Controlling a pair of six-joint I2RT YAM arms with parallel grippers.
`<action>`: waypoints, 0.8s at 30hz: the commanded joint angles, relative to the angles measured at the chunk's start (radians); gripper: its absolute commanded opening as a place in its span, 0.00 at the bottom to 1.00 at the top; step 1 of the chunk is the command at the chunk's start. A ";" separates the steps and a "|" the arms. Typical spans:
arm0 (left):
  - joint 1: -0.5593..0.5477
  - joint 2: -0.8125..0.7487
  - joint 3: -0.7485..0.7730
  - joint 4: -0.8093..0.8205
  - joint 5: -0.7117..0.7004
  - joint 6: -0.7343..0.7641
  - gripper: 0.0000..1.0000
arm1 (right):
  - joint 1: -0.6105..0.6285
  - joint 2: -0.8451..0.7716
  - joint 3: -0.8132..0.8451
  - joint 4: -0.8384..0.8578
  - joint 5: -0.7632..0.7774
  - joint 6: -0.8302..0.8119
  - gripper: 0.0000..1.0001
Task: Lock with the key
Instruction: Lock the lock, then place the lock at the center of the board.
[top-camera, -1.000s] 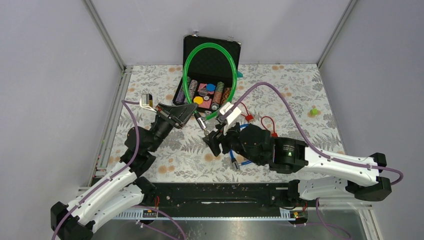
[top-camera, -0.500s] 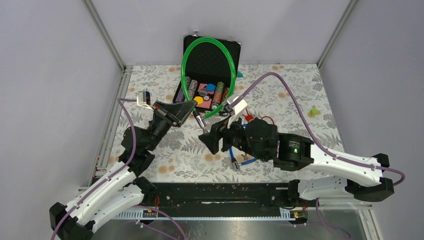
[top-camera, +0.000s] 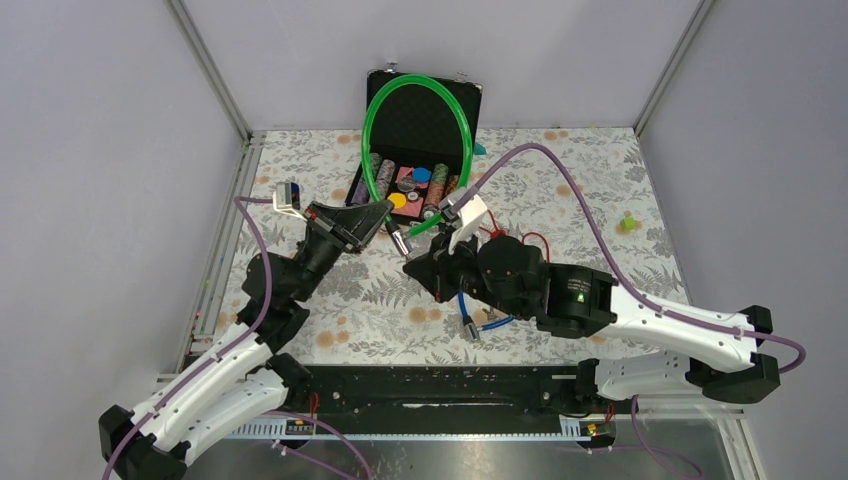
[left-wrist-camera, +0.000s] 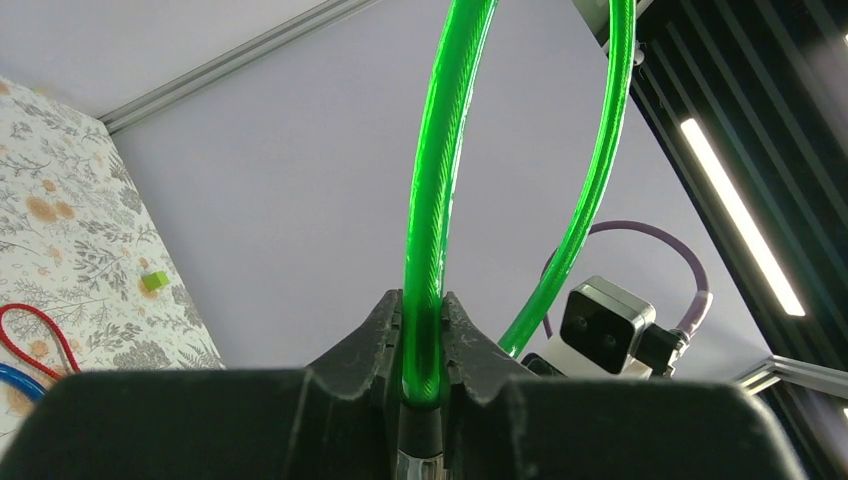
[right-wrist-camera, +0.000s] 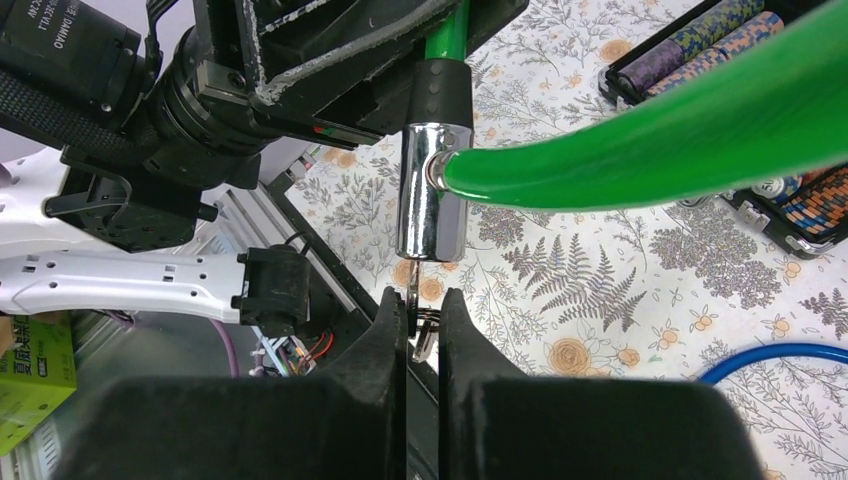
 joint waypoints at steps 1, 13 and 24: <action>-0.002 -0.036 0.049 0.096 -0.012 0.016 0.00 | -0.014 -0.048 -0.011 0.020 -0.024 -0.031 0.00; 0.005 -0.143 0.049 -0.091 -0.140 0.171 0.00 | -0.022 -0.261 -0.195 -0.066 -0.212 -0.123 0.00; 0.004 -0.257 -0.160 -0.480 -0.157 0.282 0.00 | -0.023 -0.287 -0.247 -0.058 -0.125 -0.059 0.00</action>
